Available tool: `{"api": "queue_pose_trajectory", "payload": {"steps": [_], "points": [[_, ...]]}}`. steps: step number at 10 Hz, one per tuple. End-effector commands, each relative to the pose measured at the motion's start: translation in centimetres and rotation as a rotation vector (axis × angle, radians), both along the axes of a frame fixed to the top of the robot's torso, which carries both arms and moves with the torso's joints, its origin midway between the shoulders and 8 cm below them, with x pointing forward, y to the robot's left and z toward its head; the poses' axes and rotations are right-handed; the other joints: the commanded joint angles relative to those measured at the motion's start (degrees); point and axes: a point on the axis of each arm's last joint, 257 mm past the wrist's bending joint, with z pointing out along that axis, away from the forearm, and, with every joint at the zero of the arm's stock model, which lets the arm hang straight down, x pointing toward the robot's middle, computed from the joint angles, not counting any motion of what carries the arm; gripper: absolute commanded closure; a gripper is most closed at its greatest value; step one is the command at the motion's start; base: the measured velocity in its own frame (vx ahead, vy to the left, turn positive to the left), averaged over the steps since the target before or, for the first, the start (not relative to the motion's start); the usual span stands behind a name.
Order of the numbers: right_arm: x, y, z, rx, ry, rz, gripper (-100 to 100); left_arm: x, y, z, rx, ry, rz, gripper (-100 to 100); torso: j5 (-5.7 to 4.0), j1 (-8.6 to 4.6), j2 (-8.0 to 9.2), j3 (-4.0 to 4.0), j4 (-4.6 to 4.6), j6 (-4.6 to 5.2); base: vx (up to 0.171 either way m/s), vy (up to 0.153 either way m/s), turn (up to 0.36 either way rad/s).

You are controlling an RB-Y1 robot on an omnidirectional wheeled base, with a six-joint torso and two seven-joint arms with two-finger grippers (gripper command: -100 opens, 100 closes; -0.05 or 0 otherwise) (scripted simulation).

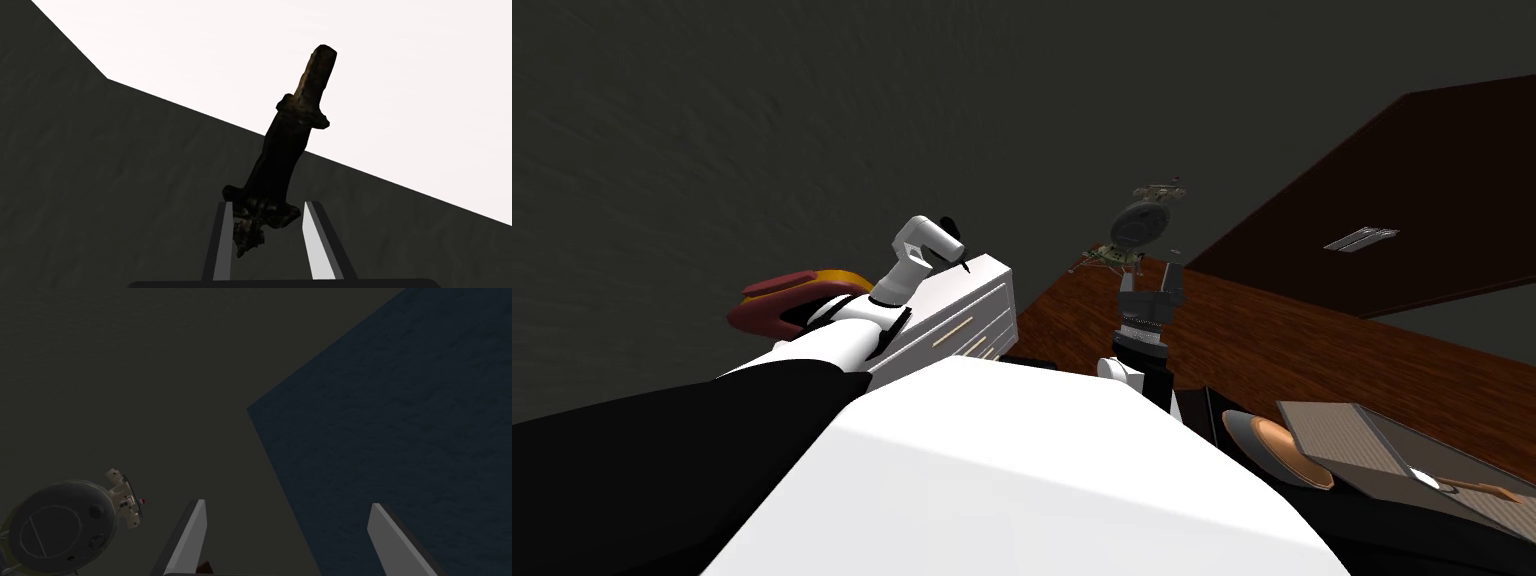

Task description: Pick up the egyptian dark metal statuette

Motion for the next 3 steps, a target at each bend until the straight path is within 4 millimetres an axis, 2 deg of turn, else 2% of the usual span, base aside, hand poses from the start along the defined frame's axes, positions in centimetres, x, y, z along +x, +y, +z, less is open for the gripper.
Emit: {"api": "queue_pose_trajectory", "payload": {"steps": [1, 2, 3], "points": [[0.00, 0.00, 0.00, 0.000, 0.000, 0.000, 0, -0.40, -0.27, 0.98, 0.002, 0.000, -0.001, 100, 0.00, 0.00, 0.00, 0.00, 0.00, 0.00, -0.021, -0.027, 0.014], [0.00, 0.00, 0.00, 0.000, 0.000, 0.000, 0, -0.21, -0.20, 0.53, 0.001, -0.003, -0.003, 100, -0.04, -0.11, 0.08, 0.05, 0.03, -0.01, -0.012, -0.017, 0.006], [0.00, 0.00, 0.00, 0.000, 0.000, 0.000, 0, -0.28, -0.22, 0.59, 0.001, -0.002, -0.002, 0, -0.03, -0.09, 0.07, 0.04, 0.01, -0.01, 0.000, 0.000, 0.000]]}}
